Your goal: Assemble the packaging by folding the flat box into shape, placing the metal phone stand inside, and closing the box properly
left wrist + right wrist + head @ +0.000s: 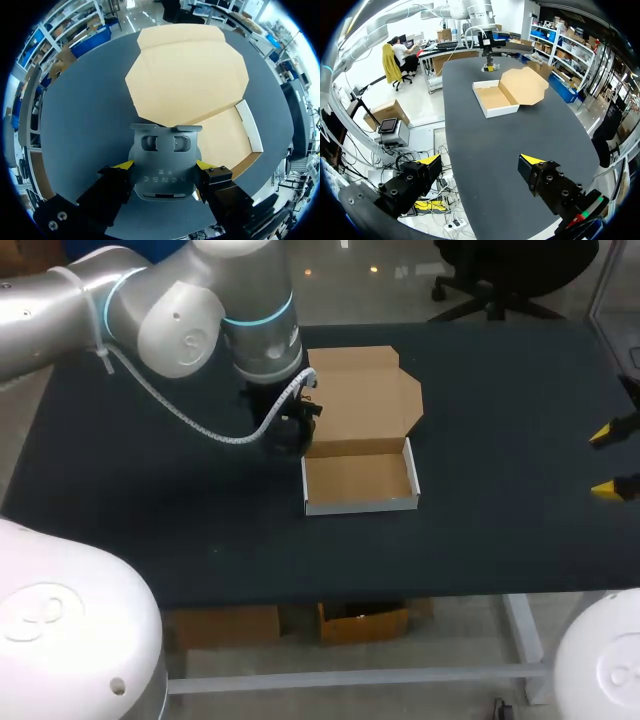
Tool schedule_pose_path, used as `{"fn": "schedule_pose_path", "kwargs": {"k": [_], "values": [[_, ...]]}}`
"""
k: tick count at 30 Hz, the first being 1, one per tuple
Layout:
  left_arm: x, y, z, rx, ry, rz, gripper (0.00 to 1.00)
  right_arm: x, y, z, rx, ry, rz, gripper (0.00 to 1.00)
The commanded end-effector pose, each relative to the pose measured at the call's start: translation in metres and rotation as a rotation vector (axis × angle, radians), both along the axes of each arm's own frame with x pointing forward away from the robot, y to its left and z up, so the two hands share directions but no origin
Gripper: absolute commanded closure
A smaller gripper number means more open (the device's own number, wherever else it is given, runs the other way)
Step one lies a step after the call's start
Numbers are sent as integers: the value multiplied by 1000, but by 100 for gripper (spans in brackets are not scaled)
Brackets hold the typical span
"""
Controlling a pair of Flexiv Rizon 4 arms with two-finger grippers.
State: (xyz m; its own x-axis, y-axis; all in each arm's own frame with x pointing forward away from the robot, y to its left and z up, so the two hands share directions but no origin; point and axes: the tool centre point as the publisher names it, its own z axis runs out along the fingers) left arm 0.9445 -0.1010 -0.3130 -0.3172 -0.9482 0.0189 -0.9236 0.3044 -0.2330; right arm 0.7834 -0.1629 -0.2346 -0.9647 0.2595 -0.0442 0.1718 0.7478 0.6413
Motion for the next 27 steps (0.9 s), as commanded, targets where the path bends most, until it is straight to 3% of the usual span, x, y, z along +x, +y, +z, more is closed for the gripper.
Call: {"fn": "schedule_pose_path", "kwargs": {"k": [1,17,27], "values": [[9,-11,-1,-11,13,-11,100,0,-1,1,3,1,2,0],[3,-73,-23,-42,82,-9,100,0,-1,1,3,1,2,0],[-4,-102,-41,-37,70,24,100,0,-1,1,3,1,2,0]]}}
